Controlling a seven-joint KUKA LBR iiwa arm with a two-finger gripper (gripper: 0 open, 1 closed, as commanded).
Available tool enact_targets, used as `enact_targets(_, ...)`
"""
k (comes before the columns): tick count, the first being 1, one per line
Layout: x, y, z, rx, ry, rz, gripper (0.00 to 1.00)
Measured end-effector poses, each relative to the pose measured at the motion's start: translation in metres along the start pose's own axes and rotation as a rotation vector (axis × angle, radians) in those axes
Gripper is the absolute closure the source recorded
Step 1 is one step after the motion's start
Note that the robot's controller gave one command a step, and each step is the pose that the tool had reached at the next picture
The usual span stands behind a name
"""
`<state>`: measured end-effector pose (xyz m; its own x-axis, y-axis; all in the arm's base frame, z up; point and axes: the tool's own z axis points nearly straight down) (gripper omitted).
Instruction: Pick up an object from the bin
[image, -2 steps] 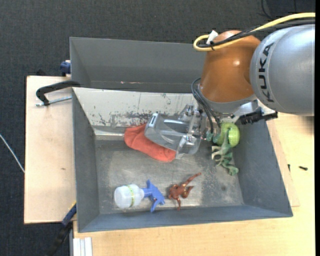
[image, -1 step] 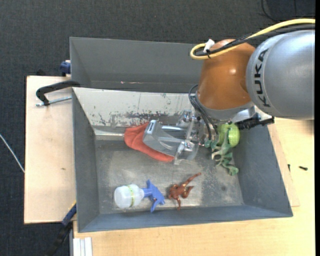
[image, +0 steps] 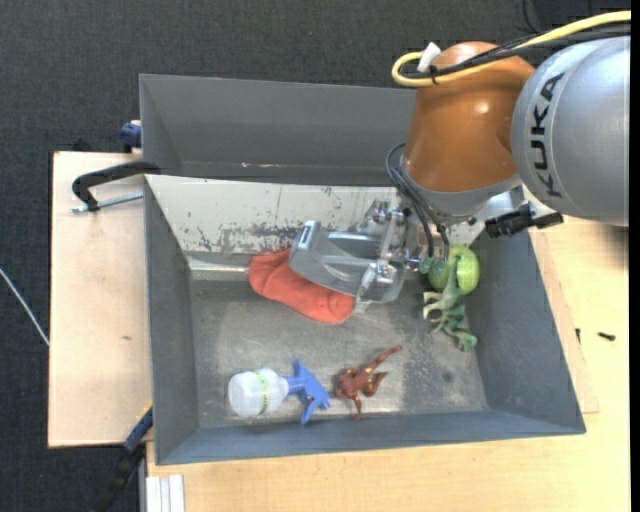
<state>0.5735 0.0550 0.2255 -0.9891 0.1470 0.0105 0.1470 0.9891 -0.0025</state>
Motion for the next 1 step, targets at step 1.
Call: enact_targets(1, -0.0002, 0.0235, -0.0268, -0.004, -0.017, 0.048, 1.0)
